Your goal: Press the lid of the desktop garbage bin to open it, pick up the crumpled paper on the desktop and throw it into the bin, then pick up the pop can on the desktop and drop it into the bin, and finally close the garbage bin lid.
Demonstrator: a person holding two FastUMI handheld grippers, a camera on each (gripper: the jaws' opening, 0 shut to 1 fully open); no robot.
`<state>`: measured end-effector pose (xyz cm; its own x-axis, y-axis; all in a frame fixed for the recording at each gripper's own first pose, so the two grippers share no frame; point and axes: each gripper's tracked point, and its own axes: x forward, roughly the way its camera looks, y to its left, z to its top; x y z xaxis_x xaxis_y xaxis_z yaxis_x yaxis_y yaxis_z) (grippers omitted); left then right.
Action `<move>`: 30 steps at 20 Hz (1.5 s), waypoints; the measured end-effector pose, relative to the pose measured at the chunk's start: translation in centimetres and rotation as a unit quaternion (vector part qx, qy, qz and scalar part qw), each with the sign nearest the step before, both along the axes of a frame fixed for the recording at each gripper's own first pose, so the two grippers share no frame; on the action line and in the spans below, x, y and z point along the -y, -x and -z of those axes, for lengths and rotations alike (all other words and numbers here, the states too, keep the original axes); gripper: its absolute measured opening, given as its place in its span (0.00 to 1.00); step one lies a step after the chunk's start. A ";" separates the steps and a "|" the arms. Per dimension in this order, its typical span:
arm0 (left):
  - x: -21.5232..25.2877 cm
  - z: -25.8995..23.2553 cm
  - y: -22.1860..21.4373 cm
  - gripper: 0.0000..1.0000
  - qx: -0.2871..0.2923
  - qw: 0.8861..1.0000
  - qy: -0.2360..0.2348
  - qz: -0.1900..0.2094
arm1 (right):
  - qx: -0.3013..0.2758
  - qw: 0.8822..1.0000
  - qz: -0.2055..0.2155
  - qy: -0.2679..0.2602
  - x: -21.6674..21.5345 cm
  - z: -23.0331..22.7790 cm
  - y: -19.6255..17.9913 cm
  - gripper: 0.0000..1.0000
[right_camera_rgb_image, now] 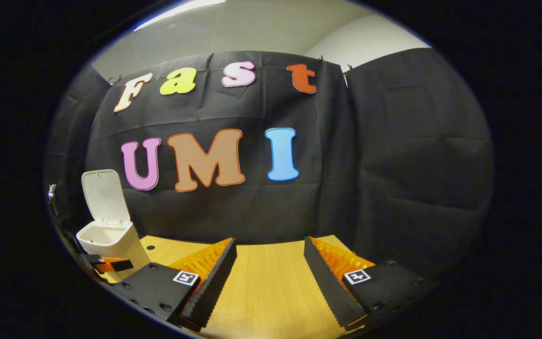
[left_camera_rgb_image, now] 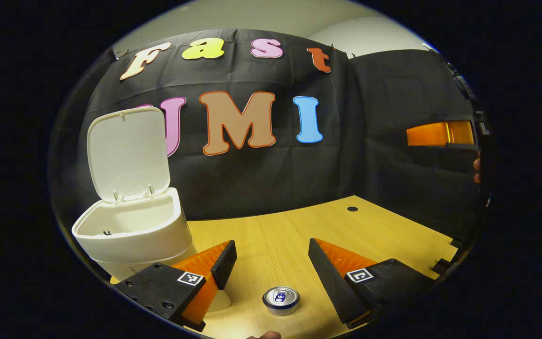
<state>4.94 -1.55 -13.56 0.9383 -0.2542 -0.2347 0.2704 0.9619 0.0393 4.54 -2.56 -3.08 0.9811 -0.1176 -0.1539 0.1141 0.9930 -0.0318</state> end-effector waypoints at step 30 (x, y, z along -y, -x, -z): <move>1.2 17.3 0.6 0.79 -0.195 0.980 -0.024 0.019 | -0.062 0.997 0.040 0.038 3.1 3.4 4.3 0.96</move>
